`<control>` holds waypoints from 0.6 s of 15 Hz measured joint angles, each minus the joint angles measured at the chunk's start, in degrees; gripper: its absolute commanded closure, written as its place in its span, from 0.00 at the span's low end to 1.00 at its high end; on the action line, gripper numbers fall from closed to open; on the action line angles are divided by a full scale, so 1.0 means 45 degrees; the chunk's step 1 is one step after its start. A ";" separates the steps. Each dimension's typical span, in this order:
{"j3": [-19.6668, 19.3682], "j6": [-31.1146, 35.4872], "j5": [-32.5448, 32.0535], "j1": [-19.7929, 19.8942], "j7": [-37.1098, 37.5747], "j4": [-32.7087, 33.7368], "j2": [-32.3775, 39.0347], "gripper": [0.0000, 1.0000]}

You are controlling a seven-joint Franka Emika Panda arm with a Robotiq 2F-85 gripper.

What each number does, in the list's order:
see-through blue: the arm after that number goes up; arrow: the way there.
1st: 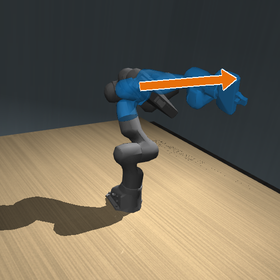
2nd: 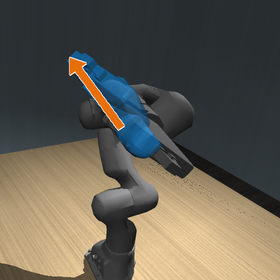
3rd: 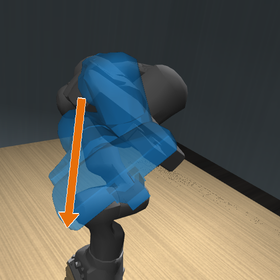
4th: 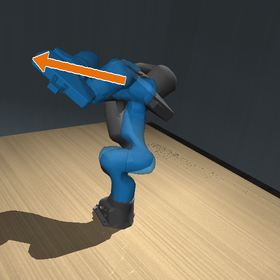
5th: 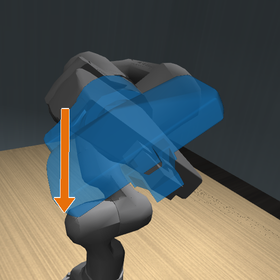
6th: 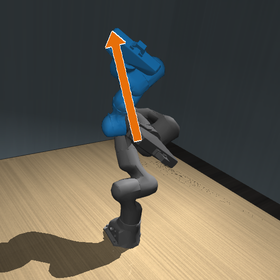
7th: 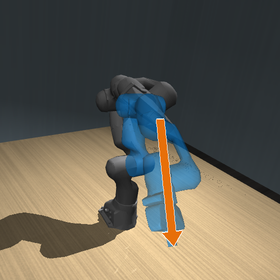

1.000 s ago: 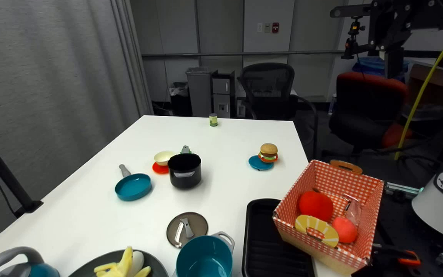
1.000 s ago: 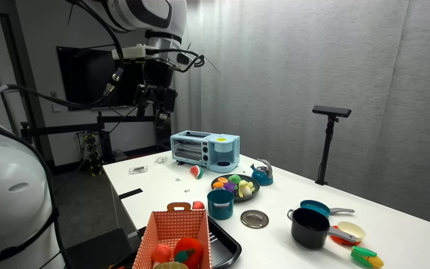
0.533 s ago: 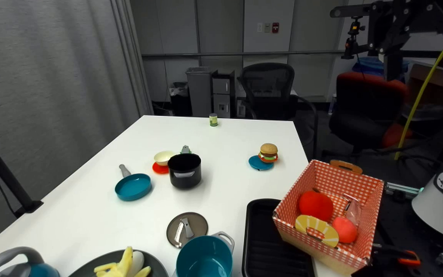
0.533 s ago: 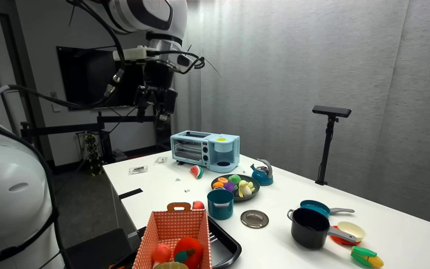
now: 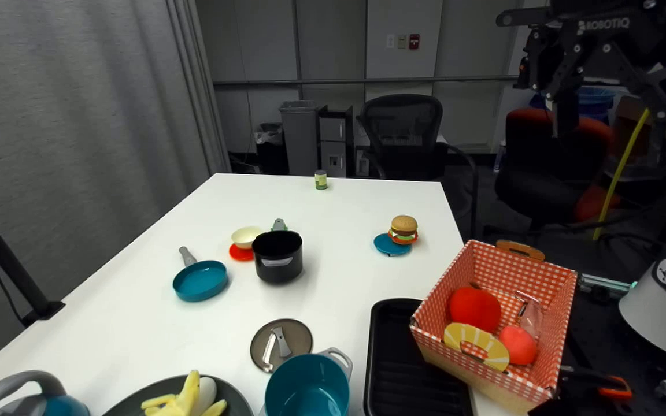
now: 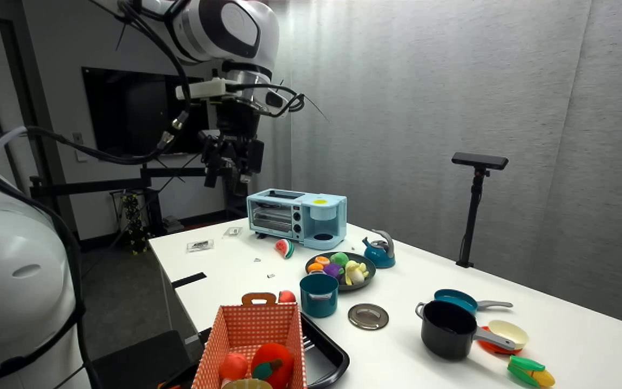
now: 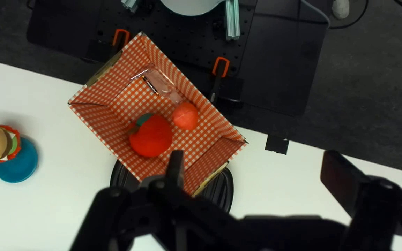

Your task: Put the lid on top of the blue pot

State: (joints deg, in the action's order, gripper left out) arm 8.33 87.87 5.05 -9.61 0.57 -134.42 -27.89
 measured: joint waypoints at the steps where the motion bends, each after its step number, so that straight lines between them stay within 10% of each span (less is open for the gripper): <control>1: 0.0008 0.0028 -0.0141 0.0001 0.0000 0.0087 0.0243 0.00; 9: 0.0069 0.0987 -0.1295 0.0003 -0.0038 0.1134 0.2695 0.00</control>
State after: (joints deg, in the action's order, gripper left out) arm 8.64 92.32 -0.78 -9.60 0.40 -129.32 -15.76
